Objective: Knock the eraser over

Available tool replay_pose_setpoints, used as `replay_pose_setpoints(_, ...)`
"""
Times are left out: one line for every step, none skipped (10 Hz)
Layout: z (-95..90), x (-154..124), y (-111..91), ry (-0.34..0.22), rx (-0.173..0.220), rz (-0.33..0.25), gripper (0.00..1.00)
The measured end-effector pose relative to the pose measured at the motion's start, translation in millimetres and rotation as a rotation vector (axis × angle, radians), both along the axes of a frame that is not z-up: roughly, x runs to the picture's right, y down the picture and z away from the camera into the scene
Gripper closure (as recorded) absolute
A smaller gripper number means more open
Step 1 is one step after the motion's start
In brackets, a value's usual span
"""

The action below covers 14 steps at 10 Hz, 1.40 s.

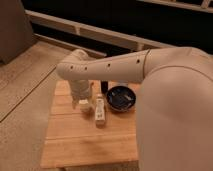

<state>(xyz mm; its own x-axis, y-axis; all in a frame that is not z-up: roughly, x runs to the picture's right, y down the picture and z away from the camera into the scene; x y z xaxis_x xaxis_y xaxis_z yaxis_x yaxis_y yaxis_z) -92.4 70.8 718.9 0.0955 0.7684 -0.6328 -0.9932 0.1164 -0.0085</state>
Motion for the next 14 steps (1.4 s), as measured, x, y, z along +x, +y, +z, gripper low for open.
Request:
replay_pose_setpoints(5.0, 10.6, -8.7, 0.025, 0.001, -0.007, 0.35)
replay_pose_setpoints(8.5, 19.3, -15.8, 0.042, 0.003, -0.011, 0.35)
replay_pose_setpoints(15.0, 35.0, -29.6, 0.063, 0.015, -0.021, 0.35)
replay_pose_setpoints(15.9, 41.6, -35.1, 0.07, 0.021, -0.023, 0.35)
replay_pose_setpoints(16.5, 46.2, -36.8, 0.076, 0.023, -0.022, 0.35)
replay_pose_setpoints(16.6, 45.1, -36.0, 0.075, 0.021, -0.022, 0.35)
replay_pose_setpoints(16.4, 43.3, -35.9, 0.072, 0.021, -0.024, 0.35)
replay_pose_setpoints(16.7, 42.9, -35.8, 0.072, 0.021, -0.024, 0.35)
replay_pose_setpoints(18.5, 44.1, -35.0, 0.075, 0.017, -0.021, 0.35)
replay_pose_setpoints(24.6, 46.3, -30.6, 0.081, 0.009, -0.02, 0.35)
replay_pose_setpoints(35.0, 52.2, -27.3, 0.09, 0.016, 0.006, 0.35)
replay_pose_setpoints(41.2, 58.8, -26.3, 0.099, 0.026, 0.028, 0.35)
replay_pose_setpoints(55.5, 76.8, -25.1, 0.115, 0.052, 0.094, 0.35)
replay_pose_setpoints(64.6, 90.0, -23.8, 0.121, 0.063, 0.129, 0.35)
